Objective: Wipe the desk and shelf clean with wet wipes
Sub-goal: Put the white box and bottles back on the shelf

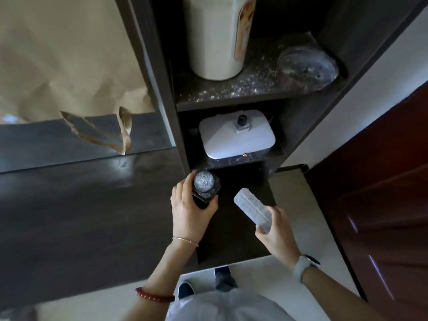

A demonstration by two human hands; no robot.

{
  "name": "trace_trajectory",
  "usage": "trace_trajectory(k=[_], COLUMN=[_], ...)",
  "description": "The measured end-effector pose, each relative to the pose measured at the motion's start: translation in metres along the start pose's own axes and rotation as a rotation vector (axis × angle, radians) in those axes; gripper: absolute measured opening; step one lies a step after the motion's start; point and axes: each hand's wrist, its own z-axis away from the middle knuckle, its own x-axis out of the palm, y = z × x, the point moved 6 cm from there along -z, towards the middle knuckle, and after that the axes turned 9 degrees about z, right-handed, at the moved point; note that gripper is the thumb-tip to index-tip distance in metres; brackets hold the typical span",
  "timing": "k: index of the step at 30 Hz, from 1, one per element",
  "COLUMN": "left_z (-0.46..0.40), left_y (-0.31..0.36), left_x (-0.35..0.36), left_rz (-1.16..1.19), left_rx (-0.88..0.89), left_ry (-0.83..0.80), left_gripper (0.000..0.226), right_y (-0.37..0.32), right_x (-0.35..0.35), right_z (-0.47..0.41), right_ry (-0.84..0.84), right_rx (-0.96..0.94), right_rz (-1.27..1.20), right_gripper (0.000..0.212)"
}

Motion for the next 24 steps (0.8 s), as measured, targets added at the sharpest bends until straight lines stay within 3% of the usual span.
trace_trajectory(k=[4,7,13,19,24], left_z=[0.02,0.03,0.046,0.05,0.045], left_y=[-0.039,-0.063,-0.085,-0.086,-0.084], left_x=[-0.016,-0.026,-0.039,-0.041,-0.04], left_rz=[-0.048,-0.095,-0.166,-0.198,-0.163], left_rx=[-0.133,-0.209,-0.253,-0.237,-0.227], left_ry=[0.033,0.067,0.13,0.134,0.109], left_gripper=[0.065,0.064,0.066,0.066,0.065], right_y=[0.014,0.017,0.012,0.015,-0.009], right_x=[0.061,0.095,0.128,0.134,0.114], right_z=[-0.007,-0.023,-0.054,-0.067,-0.055], right_ry=[-0.354,-0.492,-0.508,-0.541,-0.504], right_rx=[-0.112,-0.236,-0.361,-0.318,-0.259], right_rz=[0.356,0.504,0.574,0.595,0.381], right_gripper=[0.051,0.053,0.056,0.066,0.064])
